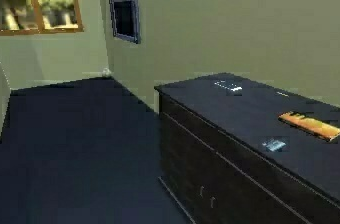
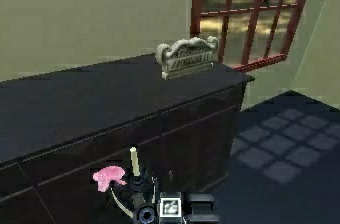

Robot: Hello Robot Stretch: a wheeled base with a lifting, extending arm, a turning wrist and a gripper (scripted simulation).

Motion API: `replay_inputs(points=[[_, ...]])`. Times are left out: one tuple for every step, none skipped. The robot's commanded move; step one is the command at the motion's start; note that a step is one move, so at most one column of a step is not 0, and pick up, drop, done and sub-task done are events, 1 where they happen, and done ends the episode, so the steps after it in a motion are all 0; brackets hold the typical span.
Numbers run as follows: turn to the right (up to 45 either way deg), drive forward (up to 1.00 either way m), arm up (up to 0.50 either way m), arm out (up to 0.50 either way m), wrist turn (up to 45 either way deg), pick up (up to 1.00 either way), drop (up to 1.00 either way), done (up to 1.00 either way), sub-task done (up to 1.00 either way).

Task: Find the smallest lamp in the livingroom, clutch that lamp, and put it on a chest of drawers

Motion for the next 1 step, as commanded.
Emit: replay_inputs(points=[[45.0, 0.0, 0.0, 0.0, 0.0, 0.0, 0.0, 0.0, 0.0]])
